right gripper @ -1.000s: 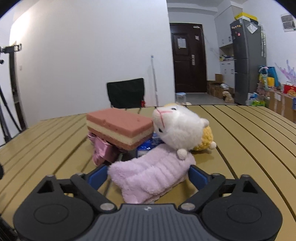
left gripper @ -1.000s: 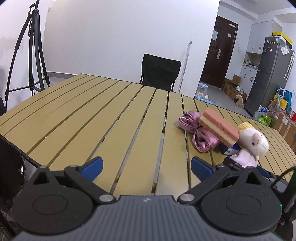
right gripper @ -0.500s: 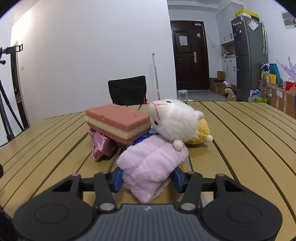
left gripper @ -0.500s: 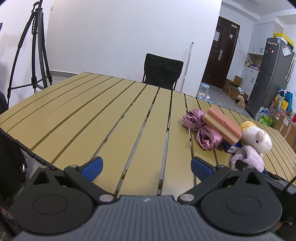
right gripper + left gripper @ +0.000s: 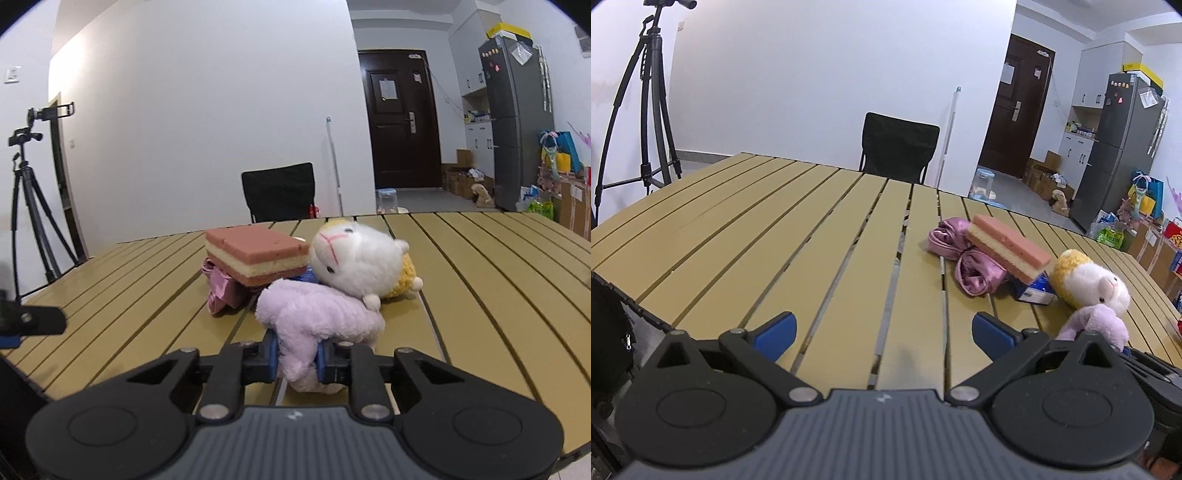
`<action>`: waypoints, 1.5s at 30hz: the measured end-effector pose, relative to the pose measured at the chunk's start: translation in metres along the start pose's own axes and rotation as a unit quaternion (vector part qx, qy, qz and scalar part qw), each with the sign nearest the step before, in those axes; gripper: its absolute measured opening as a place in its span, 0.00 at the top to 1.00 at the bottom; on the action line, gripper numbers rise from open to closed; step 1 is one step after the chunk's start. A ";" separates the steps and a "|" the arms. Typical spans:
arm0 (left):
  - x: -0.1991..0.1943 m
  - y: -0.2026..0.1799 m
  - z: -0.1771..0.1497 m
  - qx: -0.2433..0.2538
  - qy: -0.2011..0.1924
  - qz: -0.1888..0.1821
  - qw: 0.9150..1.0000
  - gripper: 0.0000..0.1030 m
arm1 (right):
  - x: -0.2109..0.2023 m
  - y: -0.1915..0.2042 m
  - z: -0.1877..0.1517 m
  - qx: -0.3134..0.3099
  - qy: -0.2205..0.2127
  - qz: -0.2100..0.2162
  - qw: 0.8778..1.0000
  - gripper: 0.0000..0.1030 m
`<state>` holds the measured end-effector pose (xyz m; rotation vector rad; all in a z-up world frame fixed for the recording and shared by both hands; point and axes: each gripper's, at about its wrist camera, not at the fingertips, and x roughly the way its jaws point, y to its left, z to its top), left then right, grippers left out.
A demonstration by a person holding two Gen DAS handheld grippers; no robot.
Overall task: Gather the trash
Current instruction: 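Lift the lavender plush with the right gripper while the left grasps the yellow plush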
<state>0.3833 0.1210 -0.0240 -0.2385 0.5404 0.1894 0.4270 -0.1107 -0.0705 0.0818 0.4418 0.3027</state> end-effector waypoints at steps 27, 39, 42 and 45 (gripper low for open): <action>-0.007 -0.071 -0.012 0.069 -0.005 -0.025 0.997 0.00 | -0.075 -0.087 0.012 0.052 -0.084 -0.034 0.995 0.88; 0.004 -0.134 0.006 0.090 0.010 -0.048 0.995 0.00 | -0.078 -0.136 0.016 0.090 -0.124 -0.065 0.986 0.88; 0.013 -0.156 0.012 0.104 0.018 -0.051 0.993 0.00 | -0.075 -0.150 0.019 0.099 -0.129 -0.067 0.984 0.88; 0.028 -0.177 0.018 0.119 0.032 -0.049 0.991 0.00 | -0.070 -0.162 0.019 0.105 -0.130 -0.069 0.984 0.88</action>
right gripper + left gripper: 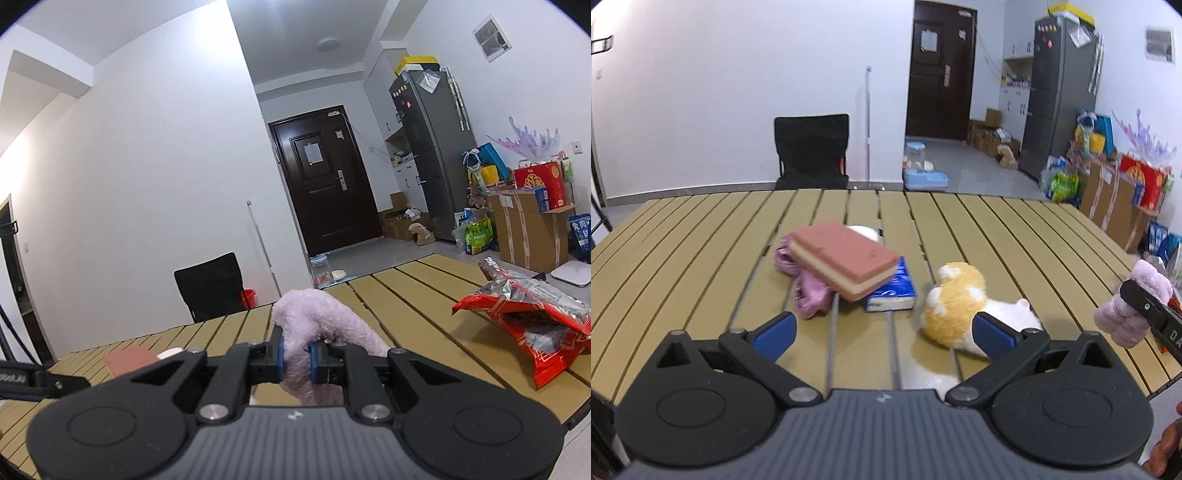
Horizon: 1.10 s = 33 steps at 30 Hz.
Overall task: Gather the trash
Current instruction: 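Lift the lavender plush with the right gripper while the left grasps the yellow plush, then lift the yellow plush off the table with the left gripper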
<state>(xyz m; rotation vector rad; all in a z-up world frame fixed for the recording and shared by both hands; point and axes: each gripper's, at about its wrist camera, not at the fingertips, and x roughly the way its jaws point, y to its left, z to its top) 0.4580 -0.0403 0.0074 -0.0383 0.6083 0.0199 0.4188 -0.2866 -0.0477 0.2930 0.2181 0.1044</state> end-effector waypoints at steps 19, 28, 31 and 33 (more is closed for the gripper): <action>0.131 -0.080 0.044 0.052 0.145 0.031 0.988 0.01 | 0.027 -0.039 0.000 0.008 -0.006 -0.029 1.000 0.88; 0.151 -0.072 0.029 0.030 0.175 0.015 0.984 0.28 | 0.031 -0.045 -0.004 0.006 0.002 -0.031 0.999 0.88; 0.148 -0.071 0.027 0.030 0.174 0.007 0.984 0.37 | 0.030 -0.043 -0.004 0.003 0.002 -0.029 1.000 0.88; 0.145 -0.070 0.025 0.029 0.168 0.007 0.985 0.38 | 0.030 -0.043 -0.004 0.001 0.002 -0.027 1.000 0.88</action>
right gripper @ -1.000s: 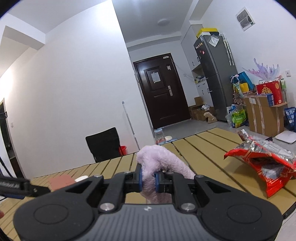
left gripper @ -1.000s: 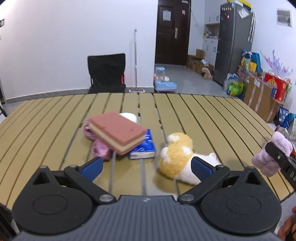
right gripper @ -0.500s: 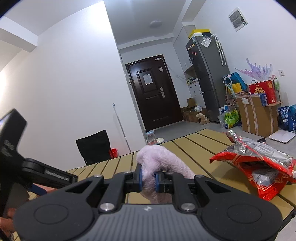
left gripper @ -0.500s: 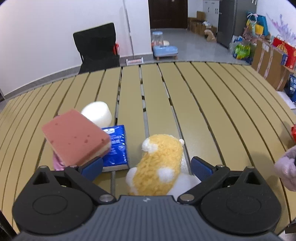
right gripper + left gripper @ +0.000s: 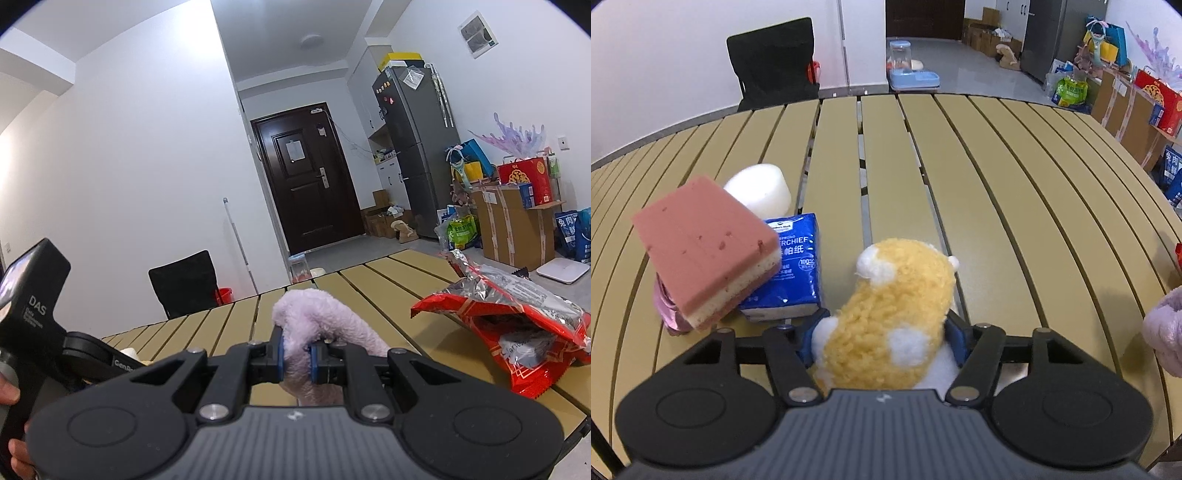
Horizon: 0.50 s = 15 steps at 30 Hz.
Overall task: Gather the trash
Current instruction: 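Lift the yellow plush off the table with the left gripper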
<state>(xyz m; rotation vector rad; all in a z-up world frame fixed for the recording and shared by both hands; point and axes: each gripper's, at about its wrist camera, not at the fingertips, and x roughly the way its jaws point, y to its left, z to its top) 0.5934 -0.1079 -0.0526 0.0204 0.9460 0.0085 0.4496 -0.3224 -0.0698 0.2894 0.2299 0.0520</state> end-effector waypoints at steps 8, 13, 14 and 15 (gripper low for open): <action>-0.020 0.008 -0.008 -0.014 -0.023 0.002 1.000 0.40 | -0.003 -0.002 0.001 0.000 -0.002 0.015 1.000 0.88; -0.047 0.018 -0.018 -0.024 -0.045 -0.002 0.999 0.40 | -0.009 0.000 0.001 -0.006 -0.002 0.030 1.000 0.88; -0.053 0.020 -0.020 -0.025 -0.052 -0.003 0.998 0.40 | -0.010 0.002 0.001 -0.006 -0.001 0.033 0.999 0.88; -0.059 0.022 -0.022 -0.027 -0.059 -0.004 0.998 0.40 | -0.012 0.003 0.001 -0.007 0.000 0.037 0.999 0.88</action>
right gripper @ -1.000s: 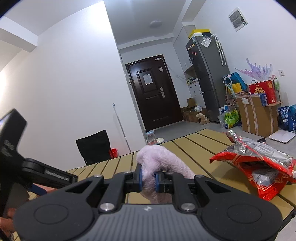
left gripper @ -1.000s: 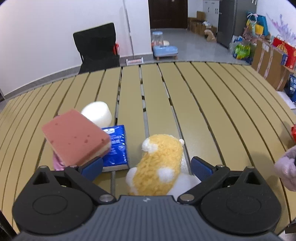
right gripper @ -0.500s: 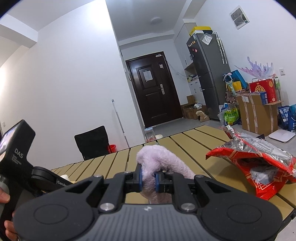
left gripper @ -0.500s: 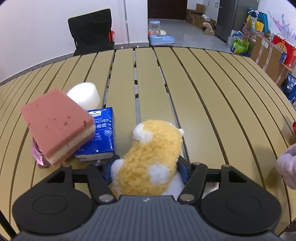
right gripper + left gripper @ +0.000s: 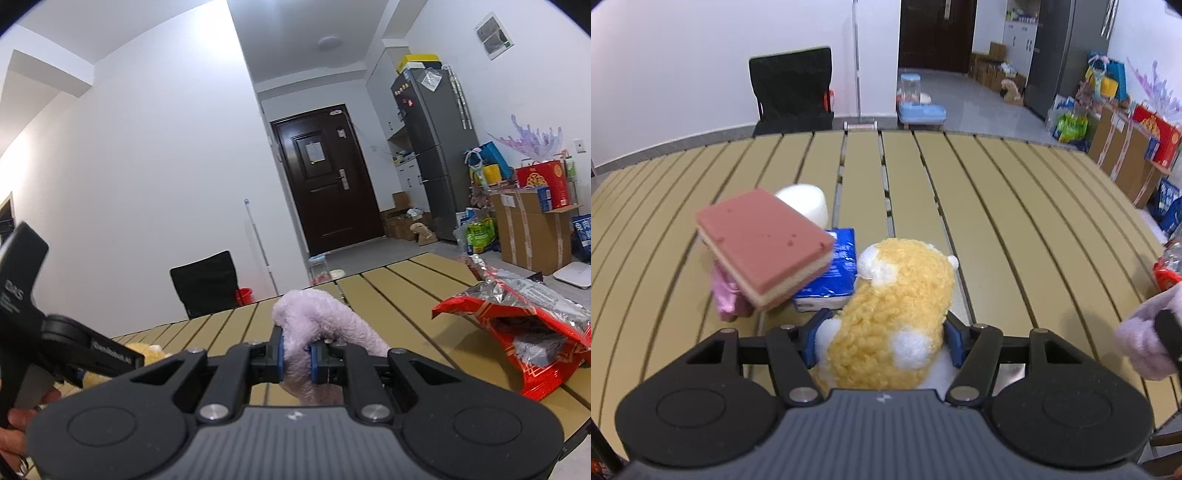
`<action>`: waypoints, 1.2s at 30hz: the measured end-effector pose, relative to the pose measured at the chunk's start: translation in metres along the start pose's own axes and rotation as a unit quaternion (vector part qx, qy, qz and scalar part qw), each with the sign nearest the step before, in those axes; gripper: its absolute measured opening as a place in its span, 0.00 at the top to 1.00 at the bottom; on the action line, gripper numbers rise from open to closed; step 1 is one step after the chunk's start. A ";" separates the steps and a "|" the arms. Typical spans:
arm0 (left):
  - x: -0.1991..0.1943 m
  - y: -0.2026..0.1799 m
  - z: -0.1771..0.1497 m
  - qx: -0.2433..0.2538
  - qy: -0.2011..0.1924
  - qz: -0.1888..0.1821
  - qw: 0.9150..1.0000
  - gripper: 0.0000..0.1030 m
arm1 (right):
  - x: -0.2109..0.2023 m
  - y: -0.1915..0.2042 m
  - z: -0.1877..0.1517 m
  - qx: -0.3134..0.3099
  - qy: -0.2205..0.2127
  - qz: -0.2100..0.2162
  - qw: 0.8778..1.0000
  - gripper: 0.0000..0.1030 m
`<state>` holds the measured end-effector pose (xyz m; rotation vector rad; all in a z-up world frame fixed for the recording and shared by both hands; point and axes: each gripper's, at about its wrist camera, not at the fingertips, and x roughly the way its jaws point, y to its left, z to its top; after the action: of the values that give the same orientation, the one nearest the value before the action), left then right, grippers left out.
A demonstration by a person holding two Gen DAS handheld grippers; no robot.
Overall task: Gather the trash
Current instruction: 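Lift the yellow plush off the table with the left gripper, then carry both plushes down over the black bin beside the table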
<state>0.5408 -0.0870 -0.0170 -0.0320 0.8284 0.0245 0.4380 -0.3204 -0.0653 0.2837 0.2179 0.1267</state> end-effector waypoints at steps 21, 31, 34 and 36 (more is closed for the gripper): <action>-0.137 0.054 -0.077 -0.036 -0.082 -0.032 0.995 0.40 | -0.093 0.052 -0.018 -0.055 -0.007 0.060 0.997 0.88; -0.173 0.070 -0.131 -0.039 -0.096 -0.044 0.994 0.40 | -0.142 0.073 -0.049 -0.063 0.013 0.080 0.995 0.88; -0.183 0.076 -0.149 -0.041 -0.098 -0.045 0.993 0.40 | -0.154 0.079 -0.059 -0.065 0.025 0.084 0.994 0.88; -0.188 0.080 -0.160 -0.042 -0.097 -0.044 0.993 0.40 | -0.161 0.082 -0.068 -0.066 0.033 0.086 0.994 0.88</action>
<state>0.2935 -0.0150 0.0123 -0.1431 0.6299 -0.0208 0.2589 -0.2491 -0.0734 0.1666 0.2496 0.3192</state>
